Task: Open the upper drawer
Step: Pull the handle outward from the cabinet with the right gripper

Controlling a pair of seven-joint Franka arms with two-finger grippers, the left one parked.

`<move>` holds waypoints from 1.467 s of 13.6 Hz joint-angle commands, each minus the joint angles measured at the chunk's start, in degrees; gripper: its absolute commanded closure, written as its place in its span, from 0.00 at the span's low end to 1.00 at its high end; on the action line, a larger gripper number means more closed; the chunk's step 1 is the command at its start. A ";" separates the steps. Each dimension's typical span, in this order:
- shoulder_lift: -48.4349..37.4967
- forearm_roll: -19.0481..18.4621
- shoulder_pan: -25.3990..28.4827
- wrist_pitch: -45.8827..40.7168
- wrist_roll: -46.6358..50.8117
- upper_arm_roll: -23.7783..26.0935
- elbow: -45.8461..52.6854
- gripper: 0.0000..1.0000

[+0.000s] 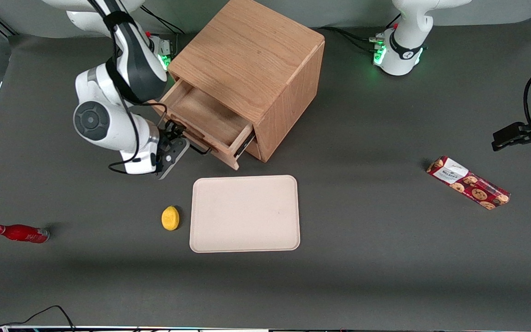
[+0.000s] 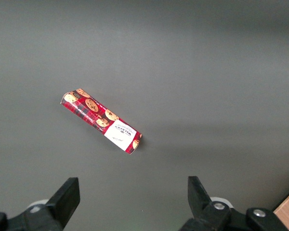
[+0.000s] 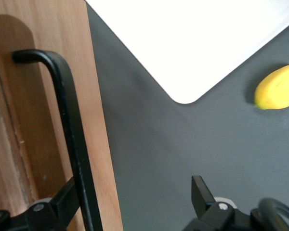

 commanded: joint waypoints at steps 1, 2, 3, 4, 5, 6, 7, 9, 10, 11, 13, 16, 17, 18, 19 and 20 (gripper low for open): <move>2.48 0.39 -2.79 -0.32 -4.30 0.70 3.69 0.00; 3.10 0.31 -2.97 -0.32 -5.27 0.70 4.39 0.00; 3.54 0.31 -3.06 -0.32 -5.63 0.61 4.84 0.00; 4.24 0.22 -3.06 -0.23 -5.64 0.44 5.45 0.00; 4.60 0.30 -3.06 0.12 -5.64 0.44 5.98 0.00; 5.12 0.22 -3.67 0.99 -5.72 0.44 6.24 0.00; 5.65 0.30 -4.19 1.61 -6.25 0.52 6.51 0.00; 6.97 0.31 -4.99 1.61 -8.27 0.44 8.08 0.00; 7.32 0.31 -5.51 1.61 -8.79 0.44 8.87 0.00; 7.93 0.22 -5.69 1.61 -9.58 0.44 9.67 0.00; 9.34 0.22 -6.83 1.61 -11.34 0.26 11.86 0.00; 11.19 0.31 -7.89 1.61 -13.89 0.09 14.32 0.00; 11.63 0.31 -8.24 1.61 -14.51 0.09 14.85 0.00; 12.07 0.31 -8.59 1.61 -15.04 0.09 15.38 0.00; 12.25 0.31 -8.59 1.61 -15.30 -0.61 15.82 0.00; 12.86 0.39 -8.68 1.61 -16.09 -1.14 16.44 0.00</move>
